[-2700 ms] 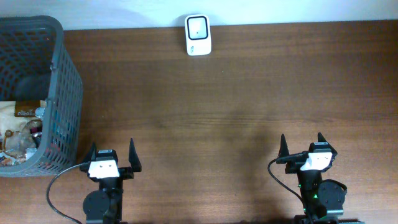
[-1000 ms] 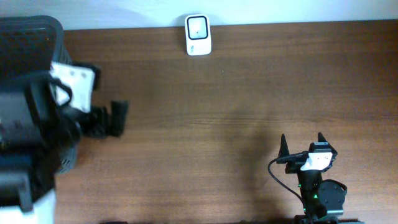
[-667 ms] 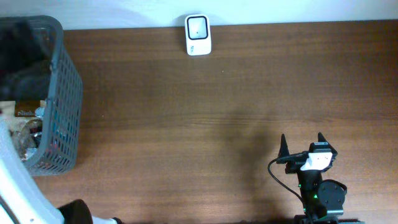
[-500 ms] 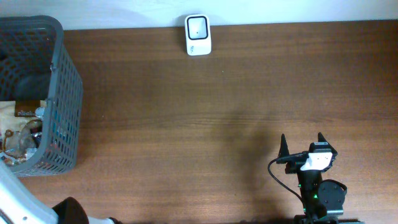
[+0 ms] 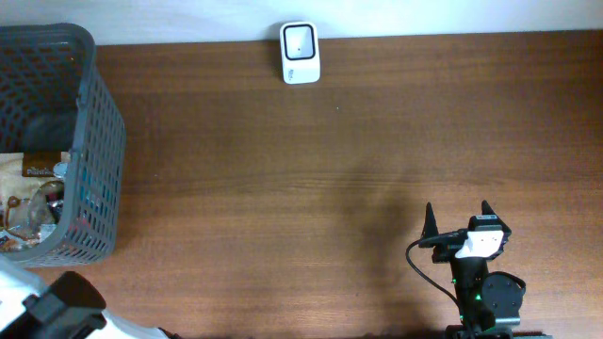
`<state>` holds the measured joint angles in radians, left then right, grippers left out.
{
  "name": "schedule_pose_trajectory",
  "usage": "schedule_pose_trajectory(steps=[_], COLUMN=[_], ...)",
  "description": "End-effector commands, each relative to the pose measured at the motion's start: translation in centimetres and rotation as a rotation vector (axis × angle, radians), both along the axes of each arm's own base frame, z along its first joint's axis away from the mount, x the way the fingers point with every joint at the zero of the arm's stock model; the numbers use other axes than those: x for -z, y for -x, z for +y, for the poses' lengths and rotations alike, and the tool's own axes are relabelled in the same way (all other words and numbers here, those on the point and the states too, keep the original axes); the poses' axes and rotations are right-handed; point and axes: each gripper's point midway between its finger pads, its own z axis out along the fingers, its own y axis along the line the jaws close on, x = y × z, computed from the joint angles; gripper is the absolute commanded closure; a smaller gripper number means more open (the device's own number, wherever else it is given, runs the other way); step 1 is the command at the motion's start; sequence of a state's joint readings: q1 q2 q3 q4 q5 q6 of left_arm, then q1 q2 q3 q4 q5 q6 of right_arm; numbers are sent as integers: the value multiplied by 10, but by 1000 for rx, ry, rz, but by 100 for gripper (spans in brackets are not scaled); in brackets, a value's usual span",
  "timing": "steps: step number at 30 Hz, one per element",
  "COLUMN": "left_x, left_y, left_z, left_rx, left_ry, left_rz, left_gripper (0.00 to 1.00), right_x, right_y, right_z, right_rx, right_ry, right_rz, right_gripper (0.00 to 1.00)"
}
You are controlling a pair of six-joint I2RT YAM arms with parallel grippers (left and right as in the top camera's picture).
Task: Scan the item barcode
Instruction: 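Reach the left gripper into the grey basket toward the Pantree bag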
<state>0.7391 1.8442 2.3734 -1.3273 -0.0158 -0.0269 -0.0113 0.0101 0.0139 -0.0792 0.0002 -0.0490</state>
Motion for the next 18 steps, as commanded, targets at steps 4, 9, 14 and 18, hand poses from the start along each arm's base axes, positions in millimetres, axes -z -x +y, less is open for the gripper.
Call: schedule_pose_trajectory(steps=[4, 9, 14, 18], left_x=[67, 119, 154, 170], left_y=[2, 3, 12, 6], left_z=[23, 23, 23, 13], left_rx=[37, 95, 97, 160], left_ry=[24, 104, 142, 146], left_rz=[253, 393, 504, 549], left_gripper=[14, 28, 26, 24], right_x=[3, 3, 3, 3], right_y=[0, 0, 0, 0], right_z=[0, 0, 0, 0], right_rx=[2, 2, 2, 2], right_ry=[0, 0, 0, 0], right_rz=[5, 5, 5, 5], right_gripper=[2, 2, 2, 1])
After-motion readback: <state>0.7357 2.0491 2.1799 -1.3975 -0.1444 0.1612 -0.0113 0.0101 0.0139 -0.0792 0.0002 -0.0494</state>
